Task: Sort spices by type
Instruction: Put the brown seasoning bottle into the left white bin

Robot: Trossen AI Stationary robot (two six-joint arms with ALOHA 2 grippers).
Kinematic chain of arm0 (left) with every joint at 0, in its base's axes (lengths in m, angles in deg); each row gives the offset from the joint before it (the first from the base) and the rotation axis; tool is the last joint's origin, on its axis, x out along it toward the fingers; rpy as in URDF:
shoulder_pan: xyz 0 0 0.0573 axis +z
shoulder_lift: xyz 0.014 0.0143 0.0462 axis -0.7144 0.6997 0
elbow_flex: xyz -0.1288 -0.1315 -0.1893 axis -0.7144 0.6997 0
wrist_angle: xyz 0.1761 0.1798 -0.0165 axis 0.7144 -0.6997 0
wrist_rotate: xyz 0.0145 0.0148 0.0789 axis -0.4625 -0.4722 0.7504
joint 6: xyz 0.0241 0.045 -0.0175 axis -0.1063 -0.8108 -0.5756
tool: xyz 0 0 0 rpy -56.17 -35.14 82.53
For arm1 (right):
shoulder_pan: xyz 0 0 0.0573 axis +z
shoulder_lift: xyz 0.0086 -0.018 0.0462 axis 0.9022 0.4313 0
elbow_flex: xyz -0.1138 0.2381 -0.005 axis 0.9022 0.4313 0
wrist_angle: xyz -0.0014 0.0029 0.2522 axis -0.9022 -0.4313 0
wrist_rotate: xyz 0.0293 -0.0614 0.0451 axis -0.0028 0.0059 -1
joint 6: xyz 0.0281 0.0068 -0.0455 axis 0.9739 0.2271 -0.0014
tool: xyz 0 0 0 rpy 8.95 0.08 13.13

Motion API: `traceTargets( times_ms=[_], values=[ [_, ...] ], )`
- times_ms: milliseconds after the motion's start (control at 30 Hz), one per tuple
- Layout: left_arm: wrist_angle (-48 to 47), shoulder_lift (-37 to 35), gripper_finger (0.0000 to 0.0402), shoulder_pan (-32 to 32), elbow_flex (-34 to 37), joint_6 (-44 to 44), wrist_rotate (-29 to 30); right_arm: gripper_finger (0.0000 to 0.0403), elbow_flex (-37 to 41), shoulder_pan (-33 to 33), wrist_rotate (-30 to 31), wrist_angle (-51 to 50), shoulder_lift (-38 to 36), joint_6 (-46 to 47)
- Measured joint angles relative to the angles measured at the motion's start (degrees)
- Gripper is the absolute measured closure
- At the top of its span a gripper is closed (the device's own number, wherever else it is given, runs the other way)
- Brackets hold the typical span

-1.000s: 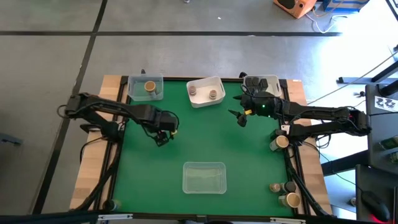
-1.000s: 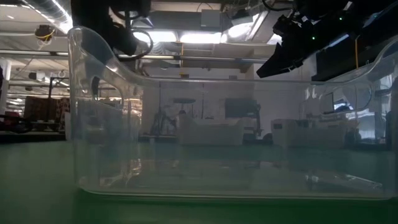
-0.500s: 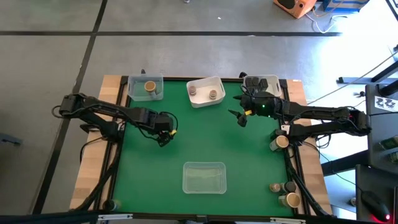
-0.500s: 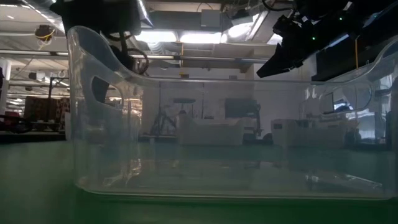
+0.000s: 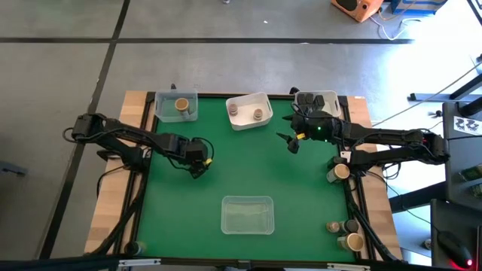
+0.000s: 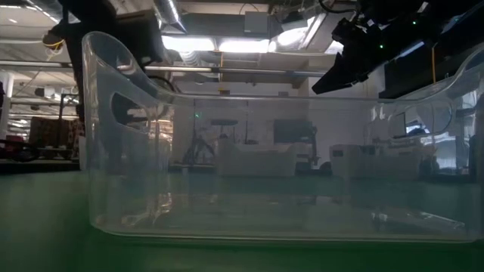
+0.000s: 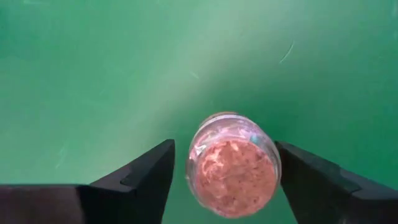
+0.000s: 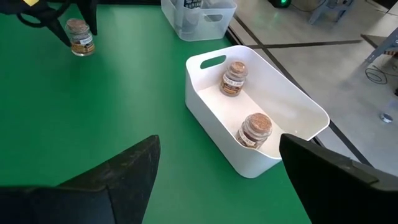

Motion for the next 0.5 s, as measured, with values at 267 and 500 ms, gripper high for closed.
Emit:
traceTargets(
  times_ms=[267, 500],
  values=[
    [0.2, 0.0, 0.0231, 0.0, 0.6, -2.7, -0.1, 0.0072, 0.0, 0.0, 0.0, 0.1, 0.0, 0.0],
    [0.4, 0.0, 0.0228, 0.0, -2.2, -5.7, -0.1, 0.0072, 0.0, 0.0, 0.0, 0.1, 0.0, 0.0]
  ],
)
